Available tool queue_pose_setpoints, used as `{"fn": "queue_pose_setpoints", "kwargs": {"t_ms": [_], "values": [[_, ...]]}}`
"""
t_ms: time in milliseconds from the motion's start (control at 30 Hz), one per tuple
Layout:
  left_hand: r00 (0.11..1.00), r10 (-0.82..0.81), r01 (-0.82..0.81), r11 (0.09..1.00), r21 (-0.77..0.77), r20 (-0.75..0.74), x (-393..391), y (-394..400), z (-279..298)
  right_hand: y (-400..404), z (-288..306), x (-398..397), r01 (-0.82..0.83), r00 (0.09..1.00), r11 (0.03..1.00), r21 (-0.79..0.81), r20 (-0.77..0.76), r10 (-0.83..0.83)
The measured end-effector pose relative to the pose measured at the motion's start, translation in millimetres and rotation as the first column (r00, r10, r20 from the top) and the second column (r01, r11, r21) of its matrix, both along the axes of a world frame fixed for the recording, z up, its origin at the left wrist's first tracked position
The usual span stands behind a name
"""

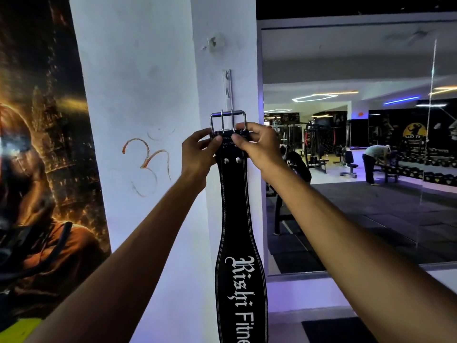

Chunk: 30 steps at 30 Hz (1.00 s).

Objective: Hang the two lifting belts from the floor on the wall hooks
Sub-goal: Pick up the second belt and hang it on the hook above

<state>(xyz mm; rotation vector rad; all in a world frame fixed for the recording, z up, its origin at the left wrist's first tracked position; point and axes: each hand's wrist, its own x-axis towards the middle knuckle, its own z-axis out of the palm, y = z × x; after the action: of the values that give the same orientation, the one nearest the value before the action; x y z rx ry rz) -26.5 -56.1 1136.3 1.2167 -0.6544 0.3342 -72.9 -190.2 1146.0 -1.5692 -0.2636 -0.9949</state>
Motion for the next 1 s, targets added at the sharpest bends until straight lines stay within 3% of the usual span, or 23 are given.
{"fn": "queue_pose_setpoints", "kwargs": {"t_ms": [100, 200, 433, 500, 700, 833, 933, 1000], "values": [[1.0, -0.008, 0.008, 1.0, 0.024, -0.006, 1.6, -4.6, -23.7, 2.5, -1.3, 5.5, 0.028, 0.999, 0.999, 0.046, 0.04, -0.029], [0.999, -0.03, 0.022, 0.969, 0.246, 0.028, 11.3, -8.0, -77.4, -0.6, 4.0, 7.5, 0.051, 0.996, 0.994, 0.099, 0.069, -0.058], [0.97, -0.158, 0.228, 0.85, 0.475, -0.183, -4.5, 6.6, -220.3, -20.8, 12.1, -8.5, 0.048, 0.994, 0.985, 0.167, 0.085, -0.063], [0.974, -0.157, 0.218, 0.841, 0.496, -0.162, -3.7, 8.4, -215.6, -22.7, 5.3, -7.7, 0.069, 0.996, 0.985, 0.159, 0.051, -0.078], [0.988, -0.147, 0.153, 0.931, 0.331, -0.043, 2.5, -1.9, -157.2, -13.7, -7.5, -3.6, 0.057, 0.998, 0.989, 0.139, 0.011, -0.059], [0.984, -0.133, 0.173, 0.885, 0.433, -0.121, 2.3, 0.7, -210.4, -11.4, -6.1, -4.7, 0.046, 0.999, 0.99, 0.131, 0.017, -0.048], [0.983, -0.129, 0.181, 0.781, 0.598, -0.13, 5.3, 15.4, -263.7, -15.4, -8.9, -6.1, 0.041, 0.999, 0.993, 0.115, 0.012, -0.043], [0.988, -0.122, 0.151, 0.741, 0.654, -0.091, 5.9, 17.9, -267.4, -16.7, -13.6, -5.8, 0.047, 0.999, 0.992, 0.113, 0.01, -0.048]]}}
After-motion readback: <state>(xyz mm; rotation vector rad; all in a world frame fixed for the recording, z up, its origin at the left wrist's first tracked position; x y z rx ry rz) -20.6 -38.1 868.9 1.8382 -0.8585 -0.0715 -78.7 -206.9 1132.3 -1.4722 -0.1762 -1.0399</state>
